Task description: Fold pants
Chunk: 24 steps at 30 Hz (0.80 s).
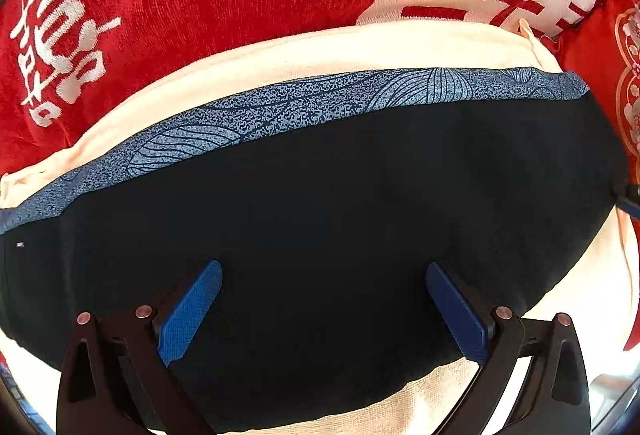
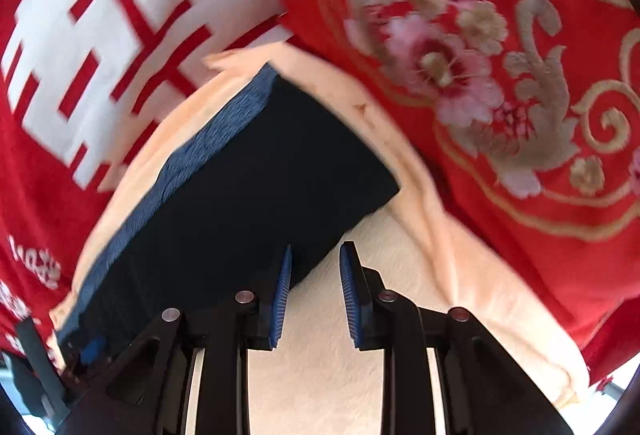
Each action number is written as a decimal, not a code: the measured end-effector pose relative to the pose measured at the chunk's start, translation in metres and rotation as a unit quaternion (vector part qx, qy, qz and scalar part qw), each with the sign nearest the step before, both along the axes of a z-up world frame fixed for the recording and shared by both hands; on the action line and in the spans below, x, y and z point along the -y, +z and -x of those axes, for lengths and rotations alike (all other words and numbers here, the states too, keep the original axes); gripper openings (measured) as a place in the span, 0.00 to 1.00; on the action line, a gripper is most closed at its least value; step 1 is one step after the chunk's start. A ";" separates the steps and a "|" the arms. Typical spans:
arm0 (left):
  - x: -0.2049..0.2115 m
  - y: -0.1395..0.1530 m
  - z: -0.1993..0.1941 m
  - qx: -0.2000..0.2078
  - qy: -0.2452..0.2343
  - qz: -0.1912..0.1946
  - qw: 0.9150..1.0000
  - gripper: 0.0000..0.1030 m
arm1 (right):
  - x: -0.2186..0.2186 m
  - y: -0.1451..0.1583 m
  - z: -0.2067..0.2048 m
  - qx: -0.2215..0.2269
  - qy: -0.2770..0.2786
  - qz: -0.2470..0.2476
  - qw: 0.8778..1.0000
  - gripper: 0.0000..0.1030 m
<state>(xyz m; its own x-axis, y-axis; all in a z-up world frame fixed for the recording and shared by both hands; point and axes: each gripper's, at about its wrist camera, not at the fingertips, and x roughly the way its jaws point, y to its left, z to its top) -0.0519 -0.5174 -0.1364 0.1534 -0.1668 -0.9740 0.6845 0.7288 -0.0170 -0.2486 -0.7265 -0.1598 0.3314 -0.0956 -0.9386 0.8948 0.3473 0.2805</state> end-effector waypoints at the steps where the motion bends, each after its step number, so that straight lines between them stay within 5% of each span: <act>1: 0.000 0.000 0.001 0.002 0.001 -0.001 1.000 1.00 | 0.006 -0.003 0.003 0.016 -0.012 -0.010 1.000 0.27; 3: 0.002 0.000 0.002 0.004 0.001 -0.002 1.000 1.00 | 0.017 -0.008 0.009 0.040 -0.039 -0.032 0.998 0.23; 4: 0.003 0.001 0.003 0.006 0.002 -0.004 1.000 1.00 | 0.021 -0.008 0.011 0.051 -0.049 -0.037 0.997 0.11; 9: 0.000 0.007 0.010 0.021 0.001 -0.010 1.000 1.00 | 0.011 0.020 -0.003 0.038 0.028 0.036 0.998 0.11; 11: 0.001 0.004 0.008 0.010 0.013 -0.008 1.000 1.00 | 0.016 0.002 -0.002 0.011 0.028 0.011 0.999 0.11; 15: 0.000 0.004 0.009 0.010 0.009 -0.010 1.000 1.00 | 0.019 -0.006 0.011 0.008 0.001 -0.010 1.000 0.39; 24: 0.005 0.005 0.010 0.011 0.017 -0.010 1.000 1.00 | -0.038 0.001 0.013 0.064 0.053 -0.077 0.994 0.43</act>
